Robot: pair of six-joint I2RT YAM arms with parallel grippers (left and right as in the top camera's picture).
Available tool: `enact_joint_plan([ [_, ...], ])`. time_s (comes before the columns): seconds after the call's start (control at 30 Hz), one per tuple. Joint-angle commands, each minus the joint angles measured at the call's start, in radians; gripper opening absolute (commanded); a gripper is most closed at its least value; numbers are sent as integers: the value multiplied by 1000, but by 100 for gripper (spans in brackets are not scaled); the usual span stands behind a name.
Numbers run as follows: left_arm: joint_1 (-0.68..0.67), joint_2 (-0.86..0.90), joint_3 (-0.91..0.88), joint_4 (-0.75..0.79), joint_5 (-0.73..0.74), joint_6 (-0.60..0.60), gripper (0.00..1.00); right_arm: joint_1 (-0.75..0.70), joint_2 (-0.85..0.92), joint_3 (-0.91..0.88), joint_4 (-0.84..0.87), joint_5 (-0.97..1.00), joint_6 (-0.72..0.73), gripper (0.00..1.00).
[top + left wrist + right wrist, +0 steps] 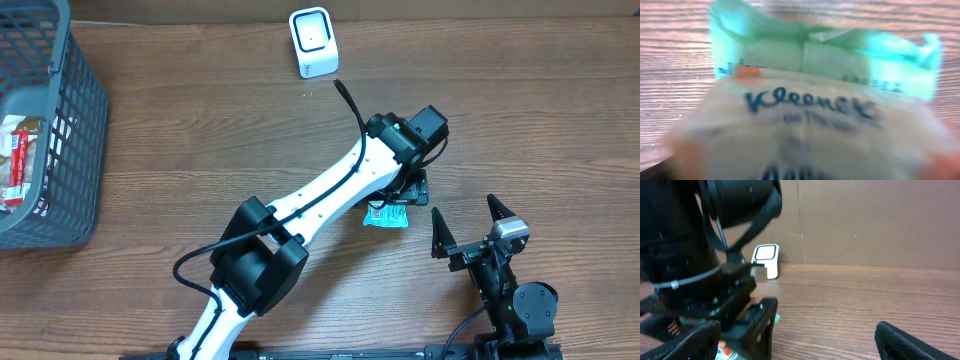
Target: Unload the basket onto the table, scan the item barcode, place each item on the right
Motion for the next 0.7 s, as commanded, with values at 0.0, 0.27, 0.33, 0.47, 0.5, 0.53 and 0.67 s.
enact_joint_plan([
  [0.0,-8,-21,54,-13,-35,36,100,-4,-8,-11,3,5,3,100],
  [0.27,-2,-21,65,-13,-35,96,100,-4,-8,-11,3,5,3,100],
  [0.33,3,-21,65,-15,-34,99,100,-4,-8,-11,4,5,3,100],
  [0.47,16,-21,66,-34,-27,113,98,-4,-8,-11,3,5,3,100],
  [0.5,19,-22,69,-35,-20,127,98,-4,-8,-11,3,5,3,100],
  [0.53,21,-22,74,-35,-8,145,98,-4,-8,-11,4,5,3,100],
  [0.67,26,-22,118,-41,-1,163,100,-4,-8,-11,3,5,3,100],
])
